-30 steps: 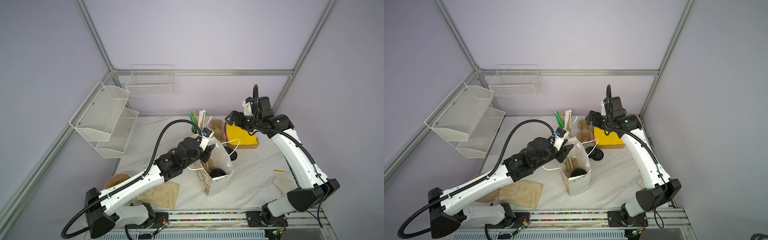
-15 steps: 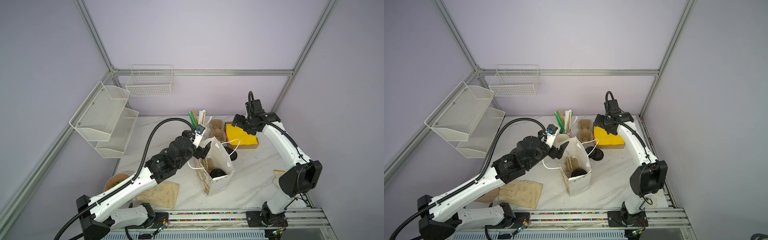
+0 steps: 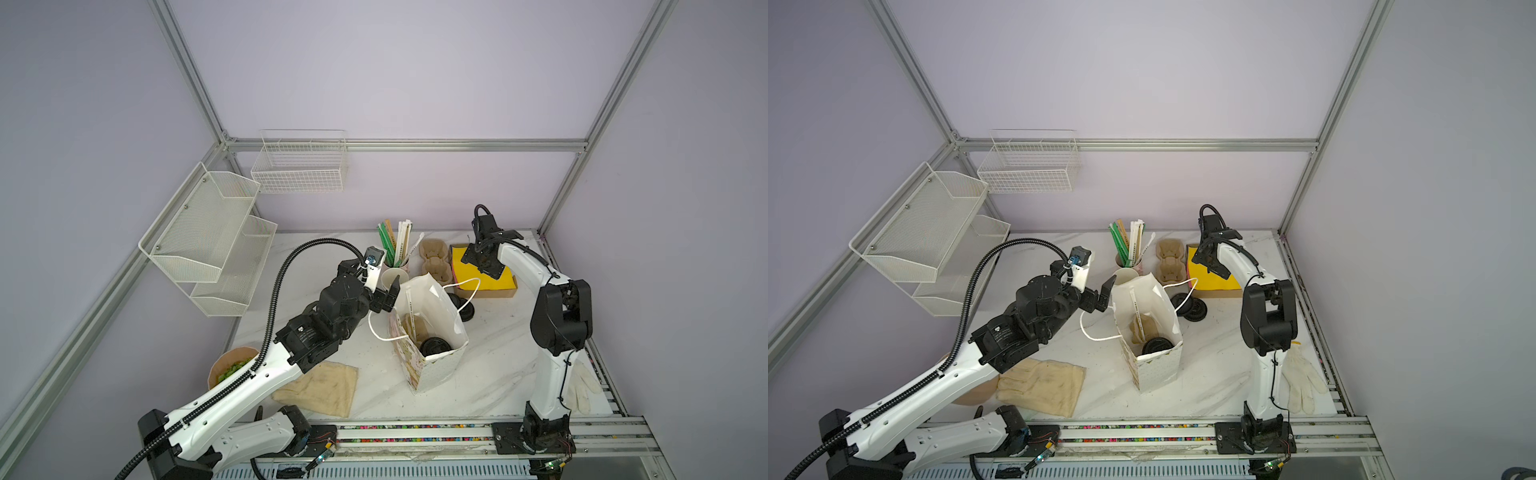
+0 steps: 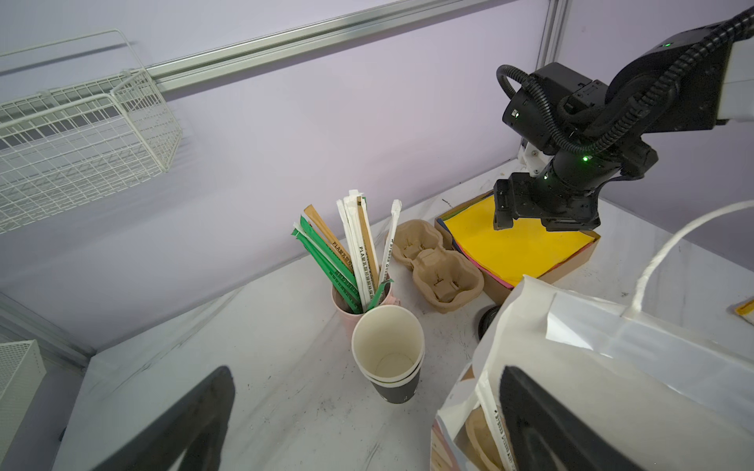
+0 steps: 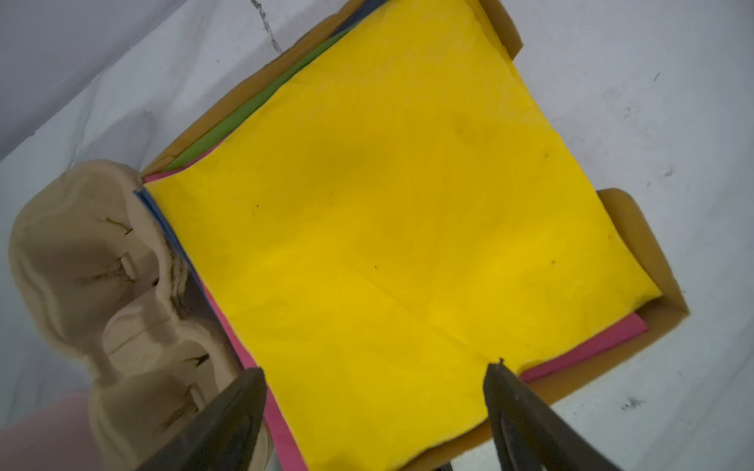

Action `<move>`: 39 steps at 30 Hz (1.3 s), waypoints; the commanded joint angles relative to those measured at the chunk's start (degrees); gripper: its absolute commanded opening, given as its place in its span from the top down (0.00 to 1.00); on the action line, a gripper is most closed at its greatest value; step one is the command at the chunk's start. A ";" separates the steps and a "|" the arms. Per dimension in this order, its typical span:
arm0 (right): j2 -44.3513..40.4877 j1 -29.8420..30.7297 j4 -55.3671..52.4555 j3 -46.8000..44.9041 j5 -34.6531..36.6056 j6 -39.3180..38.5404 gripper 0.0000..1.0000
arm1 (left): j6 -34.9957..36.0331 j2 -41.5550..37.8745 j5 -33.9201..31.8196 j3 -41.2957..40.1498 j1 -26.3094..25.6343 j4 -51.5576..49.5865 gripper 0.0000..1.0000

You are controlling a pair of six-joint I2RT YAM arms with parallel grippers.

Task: Pack a coffee takeout order
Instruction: Pick up the napkin from the napkin box.

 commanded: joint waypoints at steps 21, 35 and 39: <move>7.90 -4.29 7.52 -0.32 -4.77 -1.82 0.50 | 1.89 -1.43 -0.63 -3.82 0.43 5.03 0.00; 4.12 -4.27 8.57 -1.97 -5.05 -1.38 0.69 | 1.93 -0.86 -0.39 -3.71 0.37 4.71 0.00; 3.69 -4.28 8.86 -1.99 -5.24 -1.38 0.66 | 1.93 -0.73 -0.27 -3.62 0.41 4.66 0.00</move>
